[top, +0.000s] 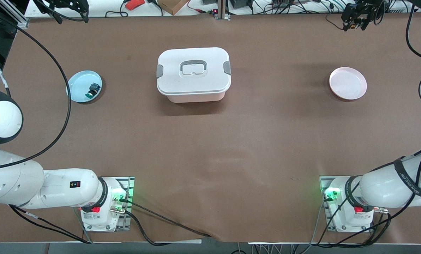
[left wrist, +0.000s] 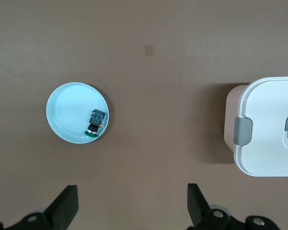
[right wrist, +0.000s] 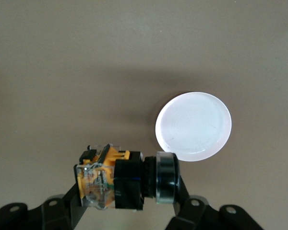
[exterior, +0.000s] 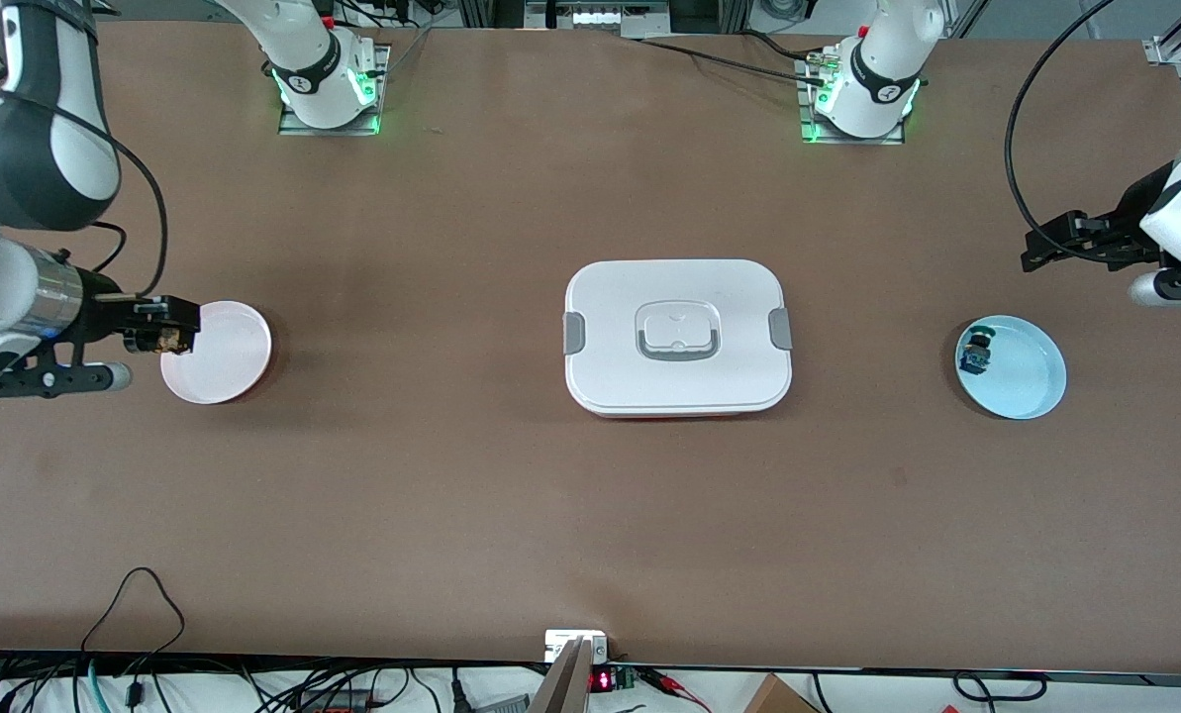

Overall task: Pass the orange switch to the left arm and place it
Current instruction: 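Lift the orange switch with the right gripper and carry it over the box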

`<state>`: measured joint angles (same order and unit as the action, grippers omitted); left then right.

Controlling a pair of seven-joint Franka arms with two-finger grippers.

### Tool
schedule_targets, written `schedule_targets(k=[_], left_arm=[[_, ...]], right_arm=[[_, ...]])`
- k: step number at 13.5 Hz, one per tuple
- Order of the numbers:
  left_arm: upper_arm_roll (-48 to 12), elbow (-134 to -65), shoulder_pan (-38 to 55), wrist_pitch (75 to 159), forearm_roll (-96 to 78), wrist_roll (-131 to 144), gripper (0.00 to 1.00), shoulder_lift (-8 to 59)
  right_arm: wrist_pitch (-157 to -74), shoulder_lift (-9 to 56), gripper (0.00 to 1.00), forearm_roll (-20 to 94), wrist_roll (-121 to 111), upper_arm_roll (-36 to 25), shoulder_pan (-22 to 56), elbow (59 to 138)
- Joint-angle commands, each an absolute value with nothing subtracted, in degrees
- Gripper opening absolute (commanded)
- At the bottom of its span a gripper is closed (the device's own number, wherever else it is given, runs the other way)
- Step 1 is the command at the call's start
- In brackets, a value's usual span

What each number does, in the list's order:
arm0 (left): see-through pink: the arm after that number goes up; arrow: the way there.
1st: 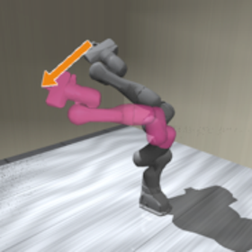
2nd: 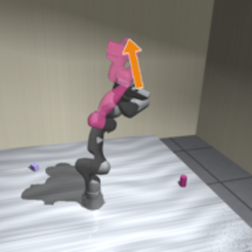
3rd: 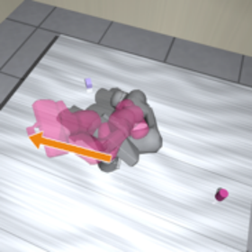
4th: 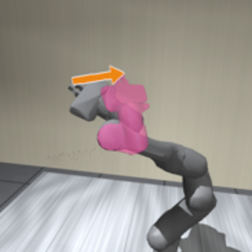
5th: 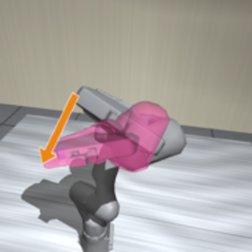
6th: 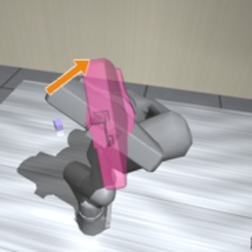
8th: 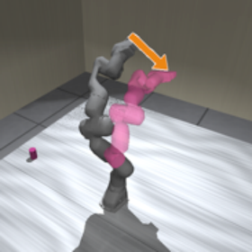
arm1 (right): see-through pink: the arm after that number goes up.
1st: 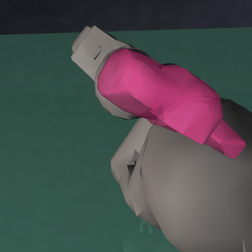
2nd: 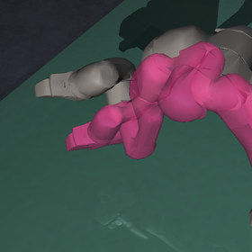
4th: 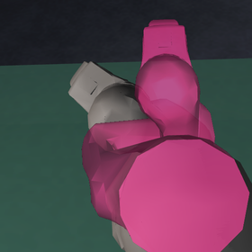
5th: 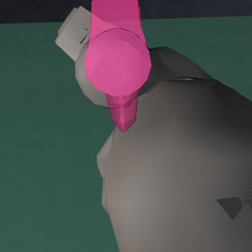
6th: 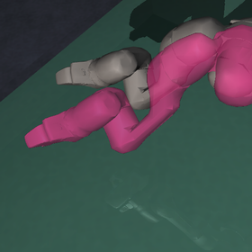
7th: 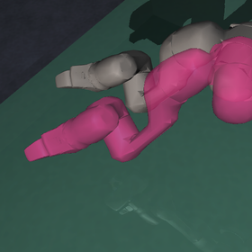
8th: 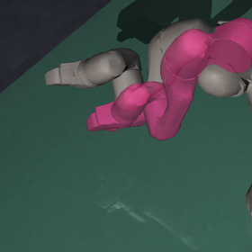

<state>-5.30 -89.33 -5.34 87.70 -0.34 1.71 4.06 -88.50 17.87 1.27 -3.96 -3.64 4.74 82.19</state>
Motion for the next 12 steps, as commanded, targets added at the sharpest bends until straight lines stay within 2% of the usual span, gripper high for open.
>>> schedule_targets(k=[1, 3, 7, 12], left_arm=[[-5.2, -87.5, -5.3, 86.6, -1.2, 0.4, 1.00, 4.7], [-5.2, -87.5, -5.3, 86.6, -1.2, 0.4, 1.00, 4.7], [-5.2, -87.5, -5.3, 86.6, -1.2, 0.4, 1.00, 4.7], [-5.2, -87.5, -5.3, 86.6, -1.2, 0.4, 1.00, 4.7]], right_arm=[[-81.8, 18.2, 0.04, 2.0, -4.7, -1.8, 4.7, 75.4], [-79.1, 17.9, 0.05, 3.2, -5.1, -1.1, 5.1, 72.5], [-79.5, 15.6, 0.04, 5.3, -12.9, 1.1, 5.1, 71.4], [-83.3, 14.9, 0.01, 20.3, -20.7, 3.0, 5.2, 70.4]])
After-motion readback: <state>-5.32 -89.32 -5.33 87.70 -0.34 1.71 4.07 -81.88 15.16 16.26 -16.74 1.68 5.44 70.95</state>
